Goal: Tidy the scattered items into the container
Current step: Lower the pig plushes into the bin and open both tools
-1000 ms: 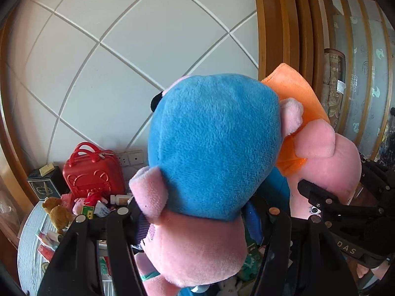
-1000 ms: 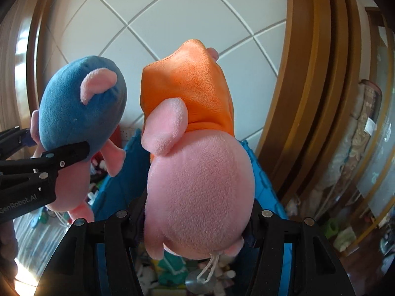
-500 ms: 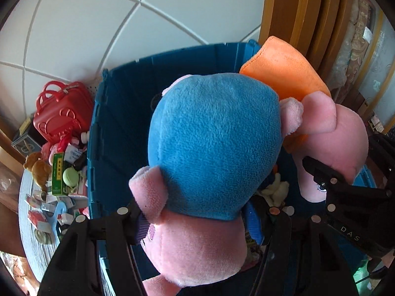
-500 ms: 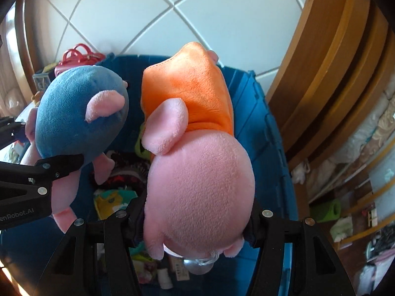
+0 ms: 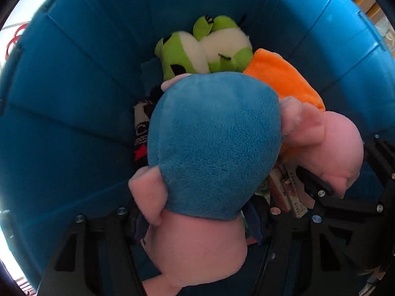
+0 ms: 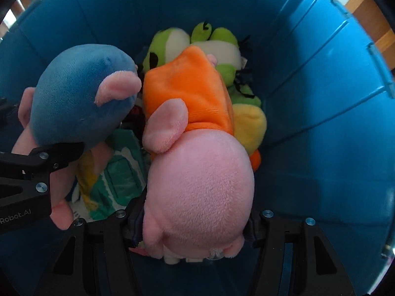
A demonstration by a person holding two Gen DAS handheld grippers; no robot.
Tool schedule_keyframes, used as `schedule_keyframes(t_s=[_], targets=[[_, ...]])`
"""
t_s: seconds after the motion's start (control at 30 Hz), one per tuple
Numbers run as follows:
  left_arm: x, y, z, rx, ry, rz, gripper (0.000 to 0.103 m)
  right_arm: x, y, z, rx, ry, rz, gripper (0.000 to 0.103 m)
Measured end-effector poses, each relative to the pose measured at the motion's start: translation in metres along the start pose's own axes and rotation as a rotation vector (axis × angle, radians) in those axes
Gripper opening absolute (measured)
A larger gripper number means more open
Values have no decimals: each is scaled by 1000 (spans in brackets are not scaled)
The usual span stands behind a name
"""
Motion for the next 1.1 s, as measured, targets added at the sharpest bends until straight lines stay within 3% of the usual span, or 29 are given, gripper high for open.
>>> schedule_keyframes(t_s=[0.27, 0.5, 0.73, 1.1], targets=[[-1, 8, -29, 19, 92, 13, 70, 0, -25, -45, -20, 118, 34, 62], [-7, 7, -33, 47, 120, -2, 72, -10, -28, -50, -11, 159, 22, 68], [-11, 2, -14, 52, 85, -12, 72, -16, -36, -33, -21, 145, 15, 89], [-24, -7, 45, 22, -49, -38, 72, -33, -40, 28, -9, 59, 12, 97]])
Point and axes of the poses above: each gripper's, at about its wrist camera, not at the fingertips, and z roughly against the way its jaws point, y to its left, x to its top, the point moved 6 cm from there along -z, roughly the way its jaws point, and after that the axes turned 8 degrees about -z, right-handed, at the moved point
